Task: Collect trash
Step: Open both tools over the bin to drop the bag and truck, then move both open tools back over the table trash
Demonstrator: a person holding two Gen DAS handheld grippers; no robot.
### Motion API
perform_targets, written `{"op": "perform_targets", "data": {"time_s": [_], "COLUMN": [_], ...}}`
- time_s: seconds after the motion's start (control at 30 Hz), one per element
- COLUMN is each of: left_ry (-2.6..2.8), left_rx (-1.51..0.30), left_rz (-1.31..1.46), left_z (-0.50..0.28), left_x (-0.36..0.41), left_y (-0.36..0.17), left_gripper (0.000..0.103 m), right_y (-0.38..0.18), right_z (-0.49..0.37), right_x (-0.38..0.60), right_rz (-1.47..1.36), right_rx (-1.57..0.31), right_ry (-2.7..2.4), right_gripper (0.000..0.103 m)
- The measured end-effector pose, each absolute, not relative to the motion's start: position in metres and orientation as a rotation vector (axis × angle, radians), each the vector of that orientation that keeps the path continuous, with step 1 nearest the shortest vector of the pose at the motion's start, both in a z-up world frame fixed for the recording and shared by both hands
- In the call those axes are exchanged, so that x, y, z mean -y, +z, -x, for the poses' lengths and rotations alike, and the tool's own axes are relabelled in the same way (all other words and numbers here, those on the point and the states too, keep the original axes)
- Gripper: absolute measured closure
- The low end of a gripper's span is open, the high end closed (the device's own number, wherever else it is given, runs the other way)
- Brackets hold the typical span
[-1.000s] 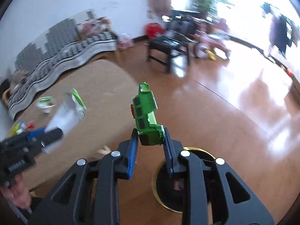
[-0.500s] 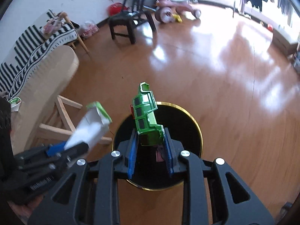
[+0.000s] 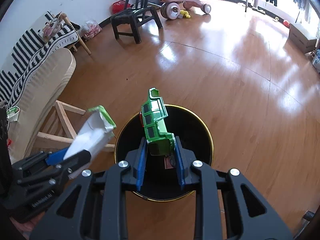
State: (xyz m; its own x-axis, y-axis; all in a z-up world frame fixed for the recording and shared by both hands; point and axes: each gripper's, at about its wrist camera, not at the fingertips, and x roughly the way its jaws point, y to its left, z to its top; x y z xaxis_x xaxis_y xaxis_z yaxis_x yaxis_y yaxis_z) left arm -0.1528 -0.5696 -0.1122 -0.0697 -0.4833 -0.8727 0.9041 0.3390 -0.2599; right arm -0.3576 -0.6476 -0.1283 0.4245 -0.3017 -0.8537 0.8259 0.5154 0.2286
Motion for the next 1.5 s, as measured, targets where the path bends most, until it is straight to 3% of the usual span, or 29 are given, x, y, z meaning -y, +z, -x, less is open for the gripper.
{"op": "perform_targets", "data": {"time_s": [0.23, 0.3, 0.33, 0.37, 0.4, 0.47, 0.6, 0.77, 0.83, 1.13, 1.33, 1.5], "left_ry": [-1.239, -1.249, -1.249, -1.25, -1.25, -1.257, -1.249, -1.229, -1.199, -1.099, -0.877, -0.672], "left_rx": [-1.133, -1.144, -1.147, -1.148, -1.144, -1.138, -1.14, -1.108, -1.094, -0.937, -0.777, -0.751], "left_rz": [-0.459, -0.46, -0.465, -0.469, -0.469, -0.466, -0.466, -0.449, -0.45, -0.329, -0.298, -0.303], "left_z": [0.154, 0.154, 0.154, 0.155, 0.156, 0.157, 0.156, 0.156, 0.153, 0.094, 0.006, -0.052], "left_x": [0.571, 0.57, 0.571, 0.571, 0.571, 0.571, 0.571, 0.567, 0.563, 0.506, 0.394, 0.286], "left_y": [-0.111, -0.113, -0.113, -0.114, -0.113, -0.112, -0.113, -0.106, -0.102, -0.032, 0.027, 0.037], "left_gripper": [0.066, 0.063, 0.057, 0.049, 0.046, 0.042, 0.038, 0.017, 0.014, 0.013, 0.012, 0.011], "right_y": [-0.122, -0.121, -0.122, -0.122, -0.122, -0.12, -0.12, -0.119, -0.116, -0.075, -0.039, -0.013], "right_z": [0.355, 0.355, 0.356, 0.358, 0.359, 0.361, 0.362, 0.362, 0.359, 0.315, 0.222, 0.131], "right_x": [0.651, 0.653, 0.654, 0.655, 0.655, 0.655, 0.655, 0.654, 0.652, 0.634, 0.576, 0.502], "right_rz": [-0.709, -0.714, -0.718, -0.721, -0.721, -0.714, -0.714, -0.715, -0.71, -0.634, -0.536, -0.431], "right_rx": [-0.847, -0.845, -0.845, -0.846, -0.844, -0.824, -0.82, -0.819, -0.819, -0.78, -0.765, -0.768], "right_ry": [-0.788, -0.792, -0.794, -0.8, -0.809, -0.82, -0.824, -0.828, -0.828, -0.767, -0.598, -0.429], "right_gripper": [0.076, 0.076, 0.076, 0.069, 0.05, 0.034, 0.034, 0.027, 0.025, 0.021, 0.02, 0.02]}}
